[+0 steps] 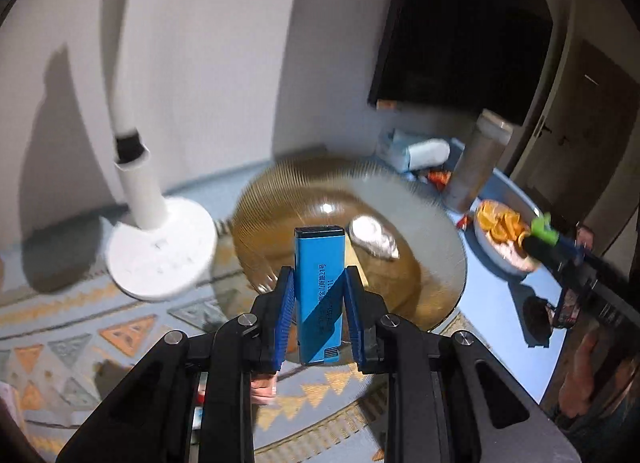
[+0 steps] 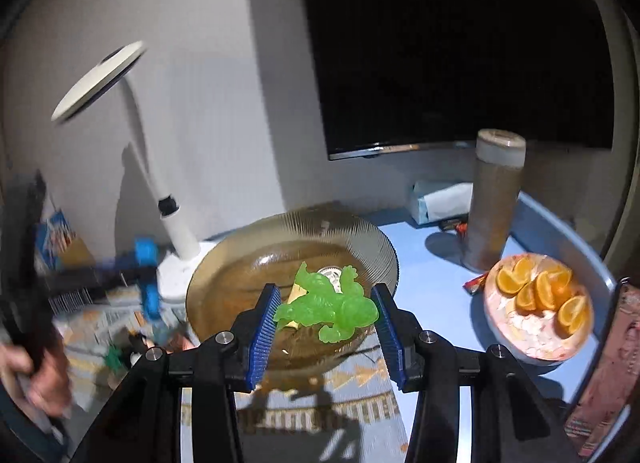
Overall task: Organize rigid objects
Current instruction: 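Open both tools to drop the objects into the bowl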
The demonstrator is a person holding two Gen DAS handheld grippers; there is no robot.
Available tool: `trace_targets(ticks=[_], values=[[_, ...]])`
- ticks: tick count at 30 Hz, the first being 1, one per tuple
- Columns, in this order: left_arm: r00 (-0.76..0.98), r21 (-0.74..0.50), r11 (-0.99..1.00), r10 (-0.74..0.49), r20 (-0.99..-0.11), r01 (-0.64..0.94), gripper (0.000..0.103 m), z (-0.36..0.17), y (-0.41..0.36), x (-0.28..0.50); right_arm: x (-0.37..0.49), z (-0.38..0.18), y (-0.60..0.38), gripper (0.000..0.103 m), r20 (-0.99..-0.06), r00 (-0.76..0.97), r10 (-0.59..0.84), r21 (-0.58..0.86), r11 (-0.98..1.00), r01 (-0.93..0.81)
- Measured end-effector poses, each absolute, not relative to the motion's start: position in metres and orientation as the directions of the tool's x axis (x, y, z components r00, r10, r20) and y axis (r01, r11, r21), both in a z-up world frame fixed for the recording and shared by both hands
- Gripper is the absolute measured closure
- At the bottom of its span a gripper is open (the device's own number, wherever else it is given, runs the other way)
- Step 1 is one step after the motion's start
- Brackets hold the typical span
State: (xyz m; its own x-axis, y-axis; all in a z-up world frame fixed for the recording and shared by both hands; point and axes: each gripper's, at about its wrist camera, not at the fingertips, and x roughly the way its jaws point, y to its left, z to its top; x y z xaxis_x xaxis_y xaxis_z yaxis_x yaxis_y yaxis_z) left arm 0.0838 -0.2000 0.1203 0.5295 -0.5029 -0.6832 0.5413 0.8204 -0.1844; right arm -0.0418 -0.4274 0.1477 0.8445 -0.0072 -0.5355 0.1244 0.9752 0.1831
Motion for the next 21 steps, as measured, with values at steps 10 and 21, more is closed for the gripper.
trace_targets(ticks=[10, 21], values=[[0.446, -0.296, 0.785, -0.57, -0.69, 0.544, 0.076, 0.088, -0.223, 0.103, 0.018, 0.104, -0.41, 0.055, -0.7, 0.711, 0.062, 0.217, 0.967, 0.13], [0.642, -0.275, 0.833, -0.548, -0.537, 0.481, 0.029, 0.166, -0.115, 0.045, -0.037, 0.152, -0.402, 0.031, -0.588, 0.806, 0.069, 0.258, 0.96, 0.106]])
